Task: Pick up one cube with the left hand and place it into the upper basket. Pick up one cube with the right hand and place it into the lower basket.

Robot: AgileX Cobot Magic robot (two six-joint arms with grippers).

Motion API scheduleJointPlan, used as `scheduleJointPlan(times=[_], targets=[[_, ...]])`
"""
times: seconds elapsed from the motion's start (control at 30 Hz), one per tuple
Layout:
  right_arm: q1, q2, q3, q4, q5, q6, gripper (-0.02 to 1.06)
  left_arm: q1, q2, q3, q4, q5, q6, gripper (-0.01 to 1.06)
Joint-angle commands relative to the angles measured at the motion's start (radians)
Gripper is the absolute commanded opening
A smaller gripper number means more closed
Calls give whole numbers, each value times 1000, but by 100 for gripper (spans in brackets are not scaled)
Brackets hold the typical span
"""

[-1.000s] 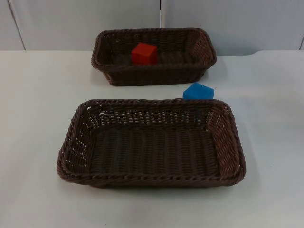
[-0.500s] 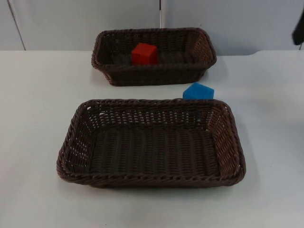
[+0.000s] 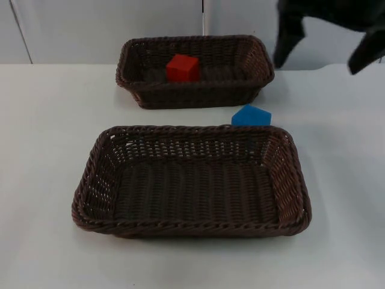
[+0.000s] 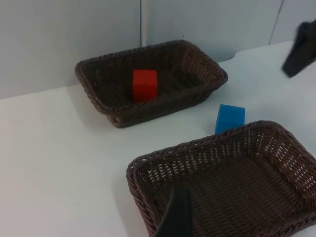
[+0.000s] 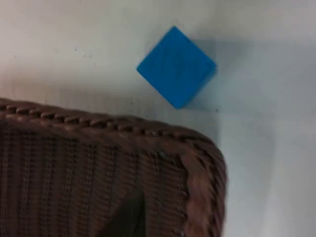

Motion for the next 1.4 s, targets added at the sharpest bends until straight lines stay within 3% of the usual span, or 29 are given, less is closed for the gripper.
scheduleJointPlan(times=[0.0,0.33,0.5,0.8,1.37], targets=[[25,63,-72,-25,40,52,105,0,-6,3,-1,-3,-2,72],[73,246,-197,-30,11,244,105,0,-6,3,-1,-3,-2,72],[76,288,-203,-113,1,366,105,0,-6,3,-1,-3,-2,72],[76,329,-203,-130,-146,513,104,0,-6,3,-1,-6,-2,72],[76,440,-203,-145,-248,562,103,0,-6,3,4,-6,-2,72]])
